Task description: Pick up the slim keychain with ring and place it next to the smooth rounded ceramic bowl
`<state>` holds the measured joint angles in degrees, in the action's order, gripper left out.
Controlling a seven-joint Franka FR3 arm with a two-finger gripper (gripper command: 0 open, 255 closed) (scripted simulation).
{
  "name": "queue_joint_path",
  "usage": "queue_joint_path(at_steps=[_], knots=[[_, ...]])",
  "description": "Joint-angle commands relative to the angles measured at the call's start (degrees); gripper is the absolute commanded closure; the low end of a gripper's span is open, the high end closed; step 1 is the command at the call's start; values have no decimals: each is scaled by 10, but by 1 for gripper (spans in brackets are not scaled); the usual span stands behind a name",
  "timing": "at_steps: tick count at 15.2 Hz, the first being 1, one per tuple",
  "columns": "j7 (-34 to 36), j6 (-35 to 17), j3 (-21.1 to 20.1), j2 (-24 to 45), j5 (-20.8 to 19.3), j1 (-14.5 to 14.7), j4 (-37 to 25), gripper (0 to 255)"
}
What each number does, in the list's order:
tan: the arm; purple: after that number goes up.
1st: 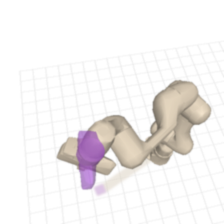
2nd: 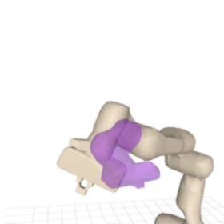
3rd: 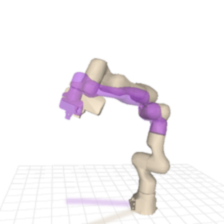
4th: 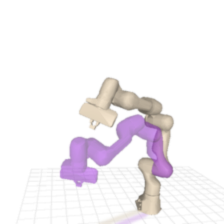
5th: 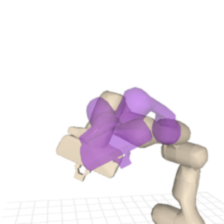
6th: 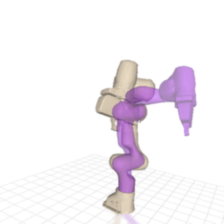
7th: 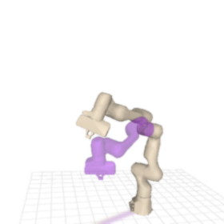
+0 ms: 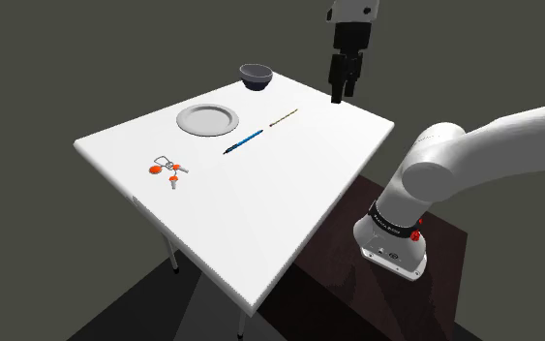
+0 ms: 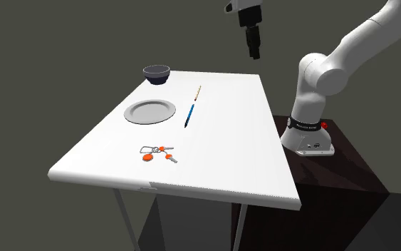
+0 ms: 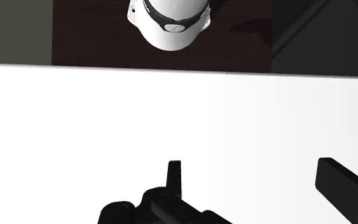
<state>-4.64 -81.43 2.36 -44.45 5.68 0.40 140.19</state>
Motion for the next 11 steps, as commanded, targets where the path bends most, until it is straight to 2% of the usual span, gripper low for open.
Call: queue_joint_path(at_steps=[1,11], knots=[[0,0,0,0,0,0,0,0],[31,-189,-81,131,48,48,-2,0]])
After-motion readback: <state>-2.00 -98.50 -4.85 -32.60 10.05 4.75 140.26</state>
